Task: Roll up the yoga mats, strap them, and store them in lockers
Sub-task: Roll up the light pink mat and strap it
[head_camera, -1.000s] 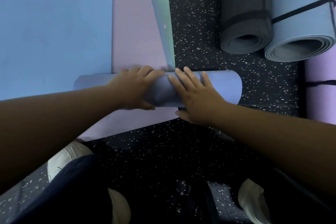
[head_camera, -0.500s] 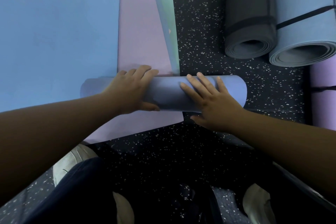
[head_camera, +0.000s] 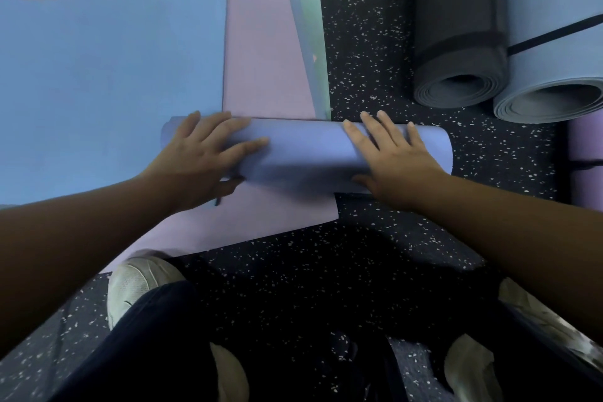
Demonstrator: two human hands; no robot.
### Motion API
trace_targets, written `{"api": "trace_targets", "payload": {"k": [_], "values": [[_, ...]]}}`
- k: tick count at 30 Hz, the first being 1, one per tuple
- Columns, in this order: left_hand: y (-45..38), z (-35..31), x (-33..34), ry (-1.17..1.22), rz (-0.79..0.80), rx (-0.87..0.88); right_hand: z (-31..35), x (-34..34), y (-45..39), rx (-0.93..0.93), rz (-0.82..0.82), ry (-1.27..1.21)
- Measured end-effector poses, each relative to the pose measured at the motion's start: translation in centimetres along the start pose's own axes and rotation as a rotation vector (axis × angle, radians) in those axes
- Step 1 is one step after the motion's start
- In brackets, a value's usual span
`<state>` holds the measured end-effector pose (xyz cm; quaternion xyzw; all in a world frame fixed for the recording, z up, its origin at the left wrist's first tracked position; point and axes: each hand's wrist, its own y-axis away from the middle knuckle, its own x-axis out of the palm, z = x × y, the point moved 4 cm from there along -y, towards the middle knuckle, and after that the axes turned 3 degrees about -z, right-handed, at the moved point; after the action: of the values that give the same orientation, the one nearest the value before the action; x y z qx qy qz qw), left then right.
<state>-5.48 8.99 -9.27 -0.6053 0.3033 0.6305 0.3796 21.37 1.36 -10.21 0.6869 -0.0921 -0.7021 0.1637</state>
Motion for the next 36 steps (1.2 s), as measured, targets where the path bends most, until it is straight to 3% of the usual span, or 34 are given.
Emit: {"api": "trace_targets", "payload": {"k": [2,6,8,12,15,18,21,24,28,36], "values": [[-0.4,0.2,0.2,-0.015,0.017,-0.058,0.2,0.1,0.0,0.040,-0.062,-0.001],[-1.3,0.3,0.1,-0.054,-0.023,-0.163,0.5,-0.1,0.5,-0.059,-0.457,0.109],[-1.9,-0.1,0.0,-0.113,-0.039,-0.167,0.7,-0.3,0.7,-0.104,-0.560,0.159],[-2.9,-0.8,0.0,-0.267,0.004,-0.176,1.2,-0.6,1.3,-0.173,-0.606,0.137],[-3.4,-0.8,-0.1,-0.274,-0.001,-0.192,2.4,1.8,3.5,-0.444,-0.498,0.049],[-3.3,-0.8,0.0,-0.265,-0.012,-0.195,3.8,5.3,7.5,-0.721,-0.196,-0.051],[-3.2,-0.9,0.0,-0.283,-0.017,-0.198,4.5,8.2,11.7,-0.864,0.116,-0.066],[-3.1,-1.0,0.0,-0.306,-0.017,-0.200,4.5,10.1,14.5,-0.988,0.303,-0.077],[-2.9,-1.2,0.1,-0.325,-0.020,-0.207,4.6,10.7,14.7,-1.066,0.327,-0.037],[-2.8,-1.3,0.2,-0.320,-0.044,-0.204,5.1,10.2,14.2,-1.008,0.288,-0.095]]}}
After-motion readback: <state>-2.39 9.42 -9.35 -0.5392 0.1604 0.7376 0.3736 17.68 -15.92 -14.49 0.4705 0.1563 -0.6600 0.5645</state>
